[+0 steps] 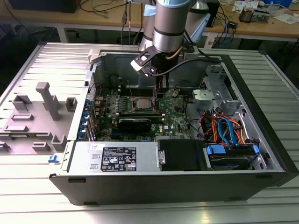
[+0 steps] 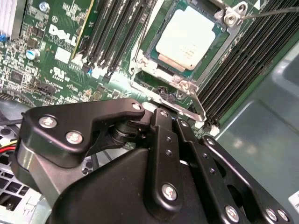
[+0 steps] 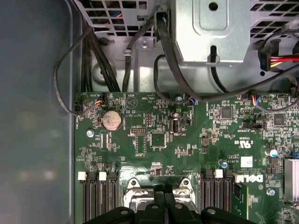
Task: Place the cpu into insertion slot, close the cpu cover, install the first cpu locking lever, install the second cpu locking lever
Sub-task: 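Close the cpu cover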
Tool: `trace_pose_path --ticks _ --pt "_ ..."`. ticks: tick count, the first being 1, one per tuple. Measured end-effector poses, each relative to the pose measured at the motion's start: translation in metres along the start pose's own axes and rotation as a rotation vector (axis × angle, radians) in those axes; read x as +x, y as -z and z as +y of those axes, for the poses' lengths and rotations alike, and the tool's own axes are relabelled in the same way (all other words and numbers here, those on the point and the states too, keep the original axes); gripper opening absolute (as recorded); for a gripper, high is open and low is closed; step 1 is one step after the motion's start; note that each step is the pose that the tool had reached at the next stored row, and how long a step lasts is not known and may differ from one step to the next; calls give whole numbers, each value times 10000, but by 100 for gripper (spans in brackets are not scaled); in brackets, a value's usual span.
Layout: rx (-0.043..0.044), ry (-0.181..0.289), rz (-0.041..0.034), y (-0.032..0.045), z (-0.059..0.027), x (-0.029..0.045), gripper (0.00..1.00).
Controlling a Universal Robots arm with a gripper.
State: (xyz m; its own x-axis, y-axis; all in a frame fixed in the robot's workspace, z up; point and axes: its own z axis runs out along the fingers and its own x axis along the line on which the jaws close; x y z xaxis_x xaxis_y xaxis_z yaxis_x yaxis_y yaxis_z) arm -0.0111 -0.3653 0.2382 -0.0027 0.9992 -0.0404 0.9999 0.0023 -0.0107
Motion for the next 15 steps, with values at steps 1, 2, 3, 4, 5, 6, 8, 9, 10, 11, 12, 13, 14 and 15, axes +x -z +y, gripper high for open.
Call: trace_pose_path --ticks 1,2,3,4,5,6,8,9,10,11,12,13,14,15 --pt "1 0 0 -4 -15 0 11" --pt "1 0 -1 -7 -28 0 11" --pt "1 -1 -1 -10 -41 0 11" --pt "2 -2 -3 -12 -52 0 11" --pt "2 0 -3 -12 -54 0 11" --pt "1 2 -2 -13 -54 0 11" --pt "1 0 -1 -13 -59 1 11" --pt "0 2 -1 -15 -67 1 11" --pt "-2 3 1 -17 -82 1 11" --pt "-14 3 1 -21 -128 2 11" --pt "-21 2 1 -23 -159 2 11" --pt "-26 2 0 -27 -194 2 11" --pt "-29 3 0 -33 -235 2 11" --pt "-32 1 -2 -43 -292 2 11"
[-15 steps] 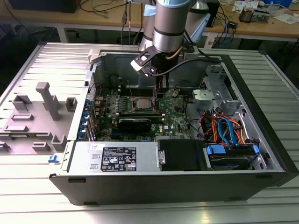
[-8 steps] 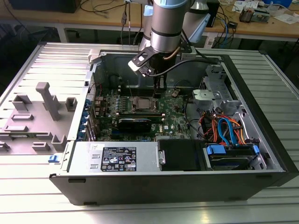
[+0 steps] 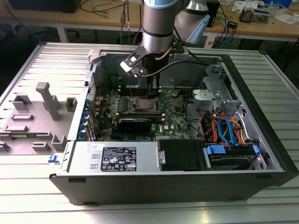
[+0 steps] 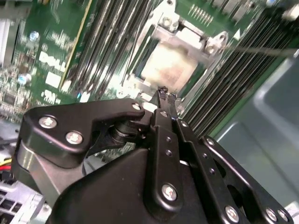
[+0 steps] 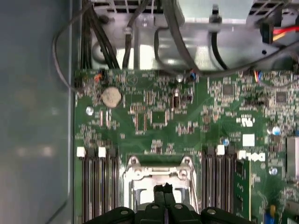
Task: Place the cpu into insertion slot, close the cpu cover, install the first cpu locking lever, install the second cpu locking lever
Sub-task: 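Close the cpu cover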
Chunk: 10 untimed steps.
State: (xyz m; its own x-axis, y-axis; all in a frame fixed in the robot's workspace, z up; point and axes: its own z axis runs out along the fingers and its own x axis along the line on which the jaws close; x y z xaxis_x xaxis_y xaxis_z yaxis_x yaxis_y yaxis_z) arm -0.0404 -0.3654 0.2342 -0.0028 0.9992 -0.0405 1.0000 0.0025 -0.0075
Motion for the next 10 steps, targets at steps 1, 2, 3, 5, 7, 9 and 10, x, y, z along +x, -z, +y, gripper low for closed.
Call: trace_pose_path --ticks 1,2,3,5,7,9,10 --pt "-3 1 0 -12 -51 0 11" --pt "-4 1 1 -22 -86 1 11" --pt "-5 0 0 -40 -144 2 11" --pt "-5 1 0 -59 -201 3 11" --pt "-5 -1 0 -73 -247 4 11" --pt "-7 3 3 -93 -318 5 11" --pt "-6 10 1 -103 -351 5 11"
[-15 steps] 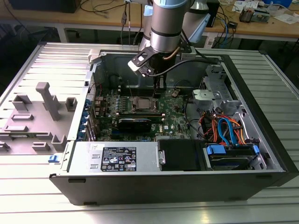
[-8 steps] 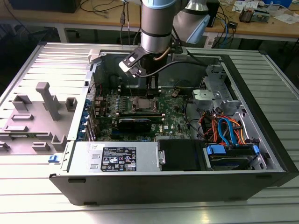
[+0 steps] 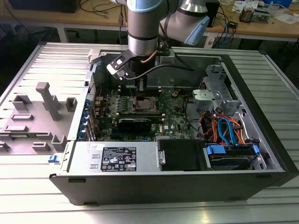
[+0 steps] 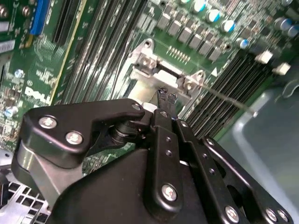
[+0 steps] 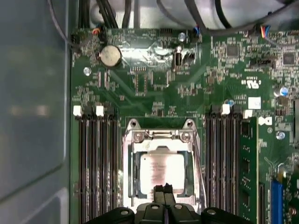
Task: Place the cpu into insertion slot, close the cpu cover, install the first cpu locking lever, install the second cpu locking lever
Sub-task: 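Close the cpu cover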
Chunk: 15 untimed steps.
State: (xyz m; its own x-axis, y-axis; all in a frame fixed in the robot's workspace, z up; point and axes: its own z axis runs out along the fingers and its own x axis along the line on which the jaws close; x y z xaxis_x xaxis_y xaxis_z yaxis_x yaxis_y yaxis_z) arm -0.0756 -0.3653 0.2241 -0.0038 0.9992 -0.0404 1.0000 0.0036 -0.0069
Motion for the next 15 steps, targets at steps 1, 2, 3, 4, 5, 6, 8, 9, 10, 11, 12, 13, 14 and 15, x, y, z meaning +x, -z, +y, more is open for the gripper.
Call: trace_pose_path --ticks 1,2,3,4,5,6,8,9,10,11,12,13,14,15 --pt "1 10 -1 -24 -30 1 11" --pt "0 19 -1 -61 -56 2 11" --pt "-2 42 -1 -165 -110 7 11" --pt "-2 48 12 -187 -119 8 11" --pt "-8 48 23 -163 -118 9 11" --pt "-2 48 11 -133 -120 6 11" --pt "-4 47 14 -118 -119 6 11" --pt "-5 48 15 -118 -119 6 11" --pt "-3 49 18 -124 -120 5 11" --pt "-1 48 18 -139 -120 5 11" --pt "-2 49 20 -156 -122 6 11" --pt "-2 50 24 -170 -123 7 11" --pt "-2 50 27 -179 -123 7 11" --pt "0 50 29 -180 -124 7 11"
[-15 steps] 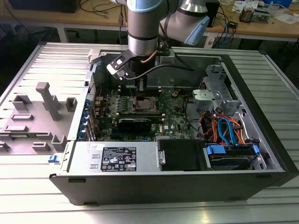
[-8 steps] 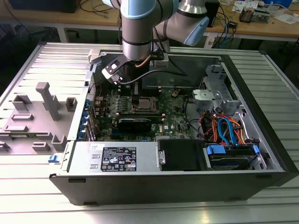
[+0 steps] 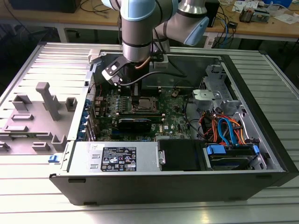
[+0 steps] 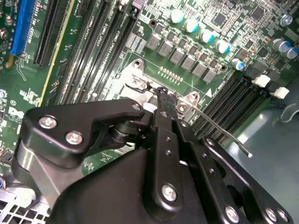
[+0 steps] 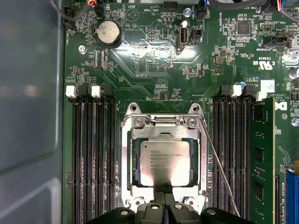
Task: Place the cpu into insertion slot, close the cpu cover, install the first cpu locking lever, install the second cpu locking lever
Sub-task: 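Close the cpu cover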
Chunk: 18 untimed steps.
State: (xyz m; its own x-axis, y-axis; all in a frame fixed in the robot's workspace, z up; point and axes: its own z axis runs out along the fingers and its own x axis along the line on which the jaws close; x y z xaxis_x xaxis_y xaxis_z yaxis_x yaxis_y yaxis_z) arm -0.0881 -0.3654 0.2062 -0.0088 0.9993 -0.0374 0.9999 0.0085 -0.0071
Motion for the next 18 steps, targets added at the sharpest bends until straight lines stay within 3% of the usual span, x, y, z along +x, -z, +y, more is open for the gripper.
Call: trace_pose_path --ticks 6,13,18 --pt "-3 0 6 62 2 -1 11" --pt "19 1 5 64 245 3 11" --pt "20 -1 5 64 288 2 11"
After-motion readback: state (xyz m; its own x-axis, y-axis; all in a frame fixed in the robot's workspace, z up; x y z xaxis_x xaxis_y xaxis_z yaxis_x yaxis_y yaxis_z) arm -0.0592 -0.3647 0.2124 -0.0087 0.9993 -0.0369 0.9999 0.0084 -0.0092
